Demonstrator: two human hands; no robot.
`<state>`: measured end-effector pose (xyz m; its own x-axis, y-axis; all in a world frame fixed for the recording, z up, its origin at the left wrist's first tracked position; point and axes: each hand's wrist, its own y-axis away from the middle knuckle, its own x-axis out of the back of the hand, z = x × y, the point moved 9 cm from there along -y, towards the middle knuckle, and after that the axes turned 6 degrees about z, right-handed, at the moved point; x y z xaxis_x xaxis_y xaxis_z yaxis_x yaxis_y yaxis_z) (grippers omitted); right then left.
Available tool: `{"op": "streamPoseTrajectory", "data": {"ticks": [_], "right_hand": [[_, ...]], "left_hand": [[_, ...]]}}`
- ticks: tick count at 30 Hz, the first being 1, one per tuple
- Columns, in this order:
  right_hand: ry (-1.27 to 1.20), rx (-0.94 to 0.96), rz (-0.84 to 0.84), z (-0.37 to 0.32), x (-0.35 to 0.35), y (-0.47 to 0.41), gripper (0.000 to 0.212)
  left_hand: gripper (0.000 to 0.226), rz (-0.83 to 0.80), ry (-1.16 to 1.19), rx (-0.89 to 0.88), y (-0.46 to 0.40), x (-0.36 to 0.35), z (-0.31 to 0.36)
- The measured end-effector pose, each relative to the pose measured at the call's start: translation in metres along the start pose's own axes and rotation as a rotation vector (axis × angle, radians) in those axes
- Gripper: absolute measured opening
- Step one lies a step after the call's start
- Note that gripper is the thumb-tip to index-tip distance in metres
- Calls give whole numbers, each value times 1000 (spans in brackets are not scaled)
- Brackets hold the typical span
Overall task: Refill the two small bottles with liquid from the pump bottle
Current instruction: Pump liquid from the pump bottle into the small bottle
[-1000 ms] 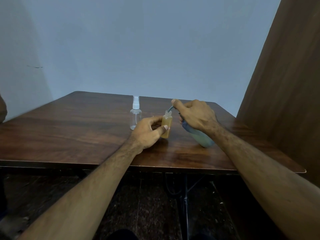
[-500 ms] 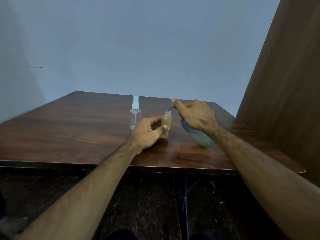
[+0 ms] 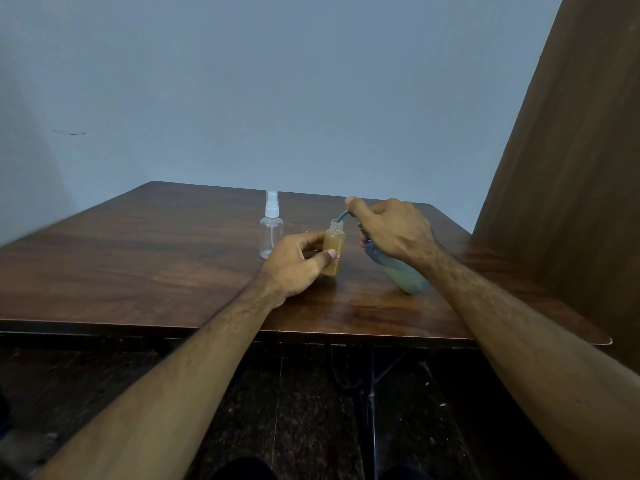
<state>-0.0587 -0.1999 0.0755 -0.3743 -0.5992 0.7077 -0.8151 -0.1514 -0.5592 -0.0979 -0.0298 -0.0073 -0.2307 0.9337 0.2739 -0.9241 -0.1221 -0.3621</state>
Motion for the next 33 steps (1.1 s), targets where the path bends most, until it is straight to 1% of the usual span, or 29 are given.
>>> {"op": "streamPoseTrajectory", "data": {"ticks": [10,12,17,26,33], "right_hand": [[10,19,-20,-1,1,1,72],[7,16,-15,0,0,1,74],[21,11,-2,1,-1,0,87],[16,8,-10,0,2,2,74],[5,5,-4,1,0,2,88]], "left_hand": [[38,3,12,-1,1,0,1],[38,-1,18,0,1,0,1],[37,-1,21,-10,1,0,3],[40,-9,-1,5,1,-1,2],[36,0,14,-1,0,-1,2]]}}
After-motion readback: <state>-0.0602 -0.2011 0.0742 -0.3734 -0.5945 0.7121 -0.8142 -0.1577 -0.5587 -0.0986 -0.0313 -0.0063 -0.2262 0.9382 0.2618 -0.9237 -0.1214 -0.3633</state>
